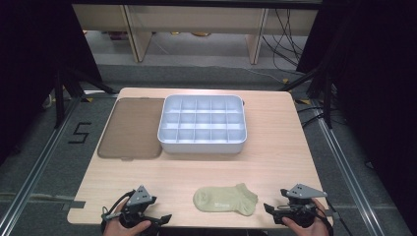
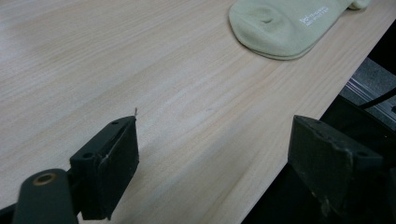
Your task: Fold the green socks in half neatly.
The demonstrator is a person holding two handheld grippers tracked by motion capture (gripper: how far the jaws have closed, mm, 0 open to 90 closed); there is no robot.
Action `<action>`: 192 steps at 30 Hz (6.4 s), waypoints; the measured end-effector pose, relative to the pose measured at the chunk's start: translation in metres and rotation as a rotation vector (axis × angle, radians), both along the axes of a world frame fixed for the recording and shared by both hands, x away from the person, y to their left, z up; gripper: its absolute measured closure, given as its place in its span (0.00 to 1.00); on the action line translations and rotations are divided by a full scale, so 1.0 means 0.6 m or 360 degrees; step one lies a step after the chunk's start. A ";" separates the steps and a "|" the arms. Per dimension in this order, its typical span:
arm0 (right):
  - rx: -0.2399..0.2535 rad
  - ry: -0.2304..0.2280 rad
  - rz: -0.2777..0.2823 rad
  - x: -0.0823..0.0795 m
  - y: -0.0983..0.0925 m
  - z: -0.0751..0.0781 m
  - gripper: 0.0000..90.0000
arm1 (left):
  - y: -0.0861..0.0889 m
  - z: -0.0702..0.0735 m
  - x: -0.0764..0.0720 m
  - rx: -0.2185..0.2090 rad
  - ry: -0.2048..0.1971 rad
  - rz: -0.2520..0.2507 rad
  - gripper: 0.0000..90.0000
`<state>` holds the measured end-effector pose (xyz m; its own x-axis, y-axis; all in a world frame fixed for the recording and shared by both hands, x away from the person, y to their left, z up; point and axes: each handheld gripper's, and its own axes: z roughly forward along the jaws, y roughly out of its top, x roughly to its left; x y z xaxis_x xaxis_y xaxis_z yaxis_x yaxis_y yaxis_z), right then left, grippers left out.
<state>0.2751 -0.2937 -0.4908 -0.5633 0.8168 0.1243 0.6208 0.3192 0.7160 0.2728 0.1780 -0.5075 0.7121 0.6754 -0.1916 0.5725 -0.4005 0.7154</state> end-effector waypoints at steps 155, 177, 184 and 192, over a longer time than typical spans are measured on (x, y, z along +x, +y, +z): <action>-0.0156 -0.0078 0.0708 0.125 0.253 -0.023 0.96 | -0.062 0.040 0.072 -0.0005 -0.0085 0.0001 0.93; -0.0169 -0.0011 0.0688 0.093 0.189 -0.019 1.00 | -0.085 0.079 0.075 -0.0079 -0.0128 -0.0020 0.93; -0.0168 -0.0027 0.0711 0.095 0.190 -0.021 1.00 | -0.112 0.088 0.081 -0.0067 -0.0151 -0.0073 0.93; -0.0143 -0.0008 0.0679 0.095 0.190 -0.021 1.00 | -0.155 0.093 0.092 -0.0104 -0.0149 -0.0112 0.93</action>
<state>0.3319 -0.1797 -0.5036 -0.8531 0.5183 0.0596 0.4164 0.6077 0.6762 0.3283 0.0852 -0.4515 0.7740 0.6115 -0.1645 0.4744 -0.3879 0.7902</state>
